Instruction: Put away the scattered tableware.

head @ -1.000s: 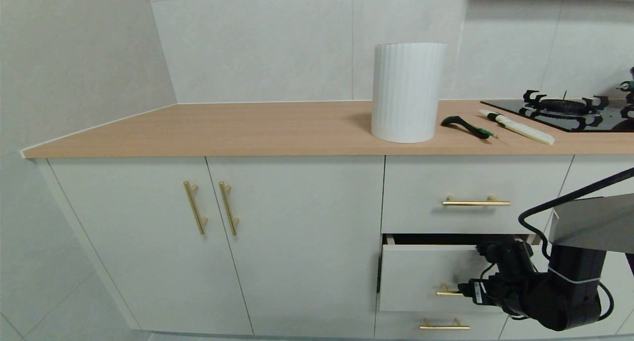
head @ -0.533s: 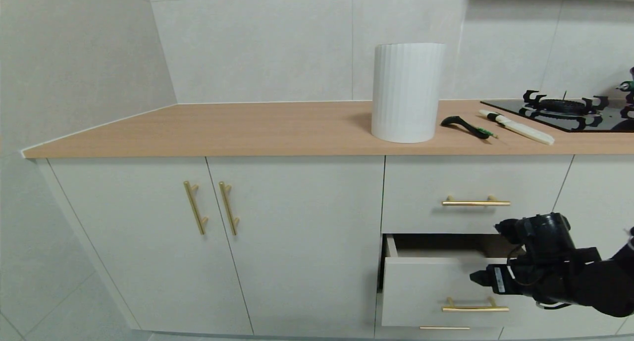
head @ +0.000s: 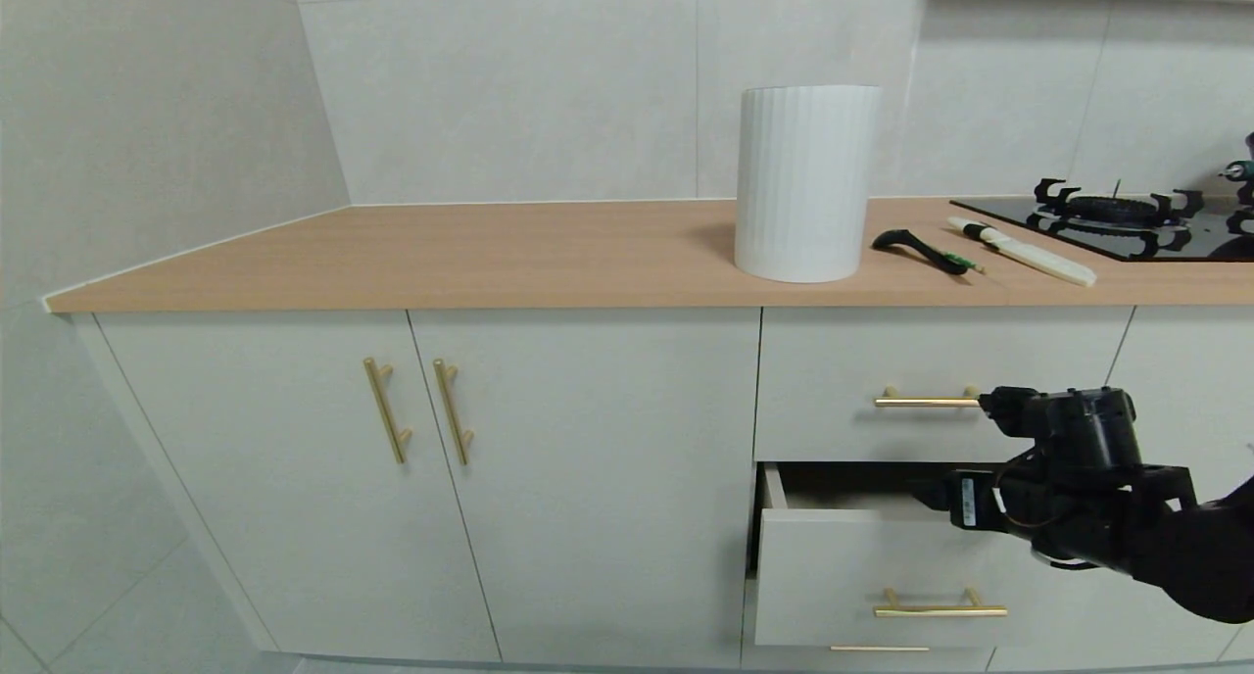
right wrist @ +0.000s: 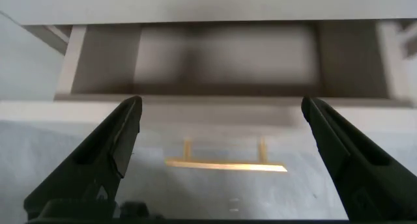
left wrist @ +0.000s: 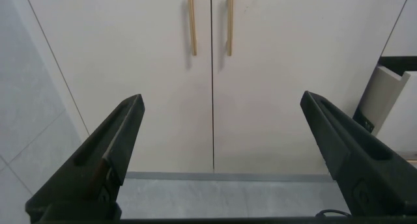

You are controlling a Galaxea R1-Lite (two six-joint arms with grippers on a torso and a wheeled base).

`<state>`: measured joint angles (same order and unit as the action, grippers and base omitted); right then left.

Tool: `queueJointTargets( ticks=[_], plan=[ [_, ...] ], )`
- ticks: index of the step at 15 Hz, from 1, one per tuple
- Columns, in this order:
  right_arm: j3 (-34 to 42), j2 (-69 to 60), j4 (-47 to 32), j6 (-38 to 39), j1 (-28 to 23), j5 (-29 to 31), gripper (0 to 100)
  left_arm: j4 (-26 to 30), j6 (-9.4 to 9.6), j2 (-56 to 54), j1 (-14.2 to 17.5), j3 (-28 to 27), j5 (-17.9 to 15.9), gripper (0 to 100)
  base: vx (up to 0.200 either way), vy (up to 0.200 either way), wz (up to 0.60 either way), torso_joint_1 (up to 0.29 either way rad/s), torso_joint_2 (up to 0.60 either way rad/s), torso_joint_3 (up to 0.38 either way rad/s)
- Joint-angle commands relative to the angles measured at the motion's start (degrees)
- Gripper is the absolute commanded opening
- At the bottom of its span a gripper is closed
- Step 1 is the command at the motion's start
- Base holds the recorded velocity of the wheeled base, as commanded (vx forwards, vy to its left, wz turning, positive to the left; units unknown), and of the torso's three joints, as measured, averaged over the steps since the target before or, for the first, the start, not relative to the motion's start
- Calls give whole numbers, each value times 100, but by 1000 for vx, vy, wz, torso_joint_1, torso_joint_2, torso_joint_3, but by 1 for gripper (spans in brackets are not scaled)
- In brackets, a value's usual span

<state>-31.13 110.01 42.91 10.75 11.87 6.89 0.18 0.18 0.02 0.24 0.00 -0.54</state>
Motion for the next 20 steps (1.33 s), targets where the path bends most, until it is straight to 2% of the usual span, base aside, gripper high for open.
queueJointTargets(
  ticks=[1,3,5,11,14,20],
  plan=[
    [72,987,789,41,52,173,100,-1,-1,-2,2,0,1,100,0,0,0,0,0,0],
    [134,1392,1510,32,52,348,100,-1,-1,-2,2,0,1,100,0,0,0,0,0,0],
    [134,1612,1826,23,52,375,100,-1,-1,-2,2,0,1,100,0,0,0,0,0,0],
    [134,1594,1835,6,52,410,100,-1,-1,-2,2,0,1,100,0,0,0,0,0,0],
    [143,1278,1580,6,17,401,100,-1,-1,-2,2,0,1,100,0,0,0,0,0,0],
    [99,601,314,-21,8,243,100,-1,-1,-2,2,0,1,100,0,0,0,0,0,0]
  ],
)
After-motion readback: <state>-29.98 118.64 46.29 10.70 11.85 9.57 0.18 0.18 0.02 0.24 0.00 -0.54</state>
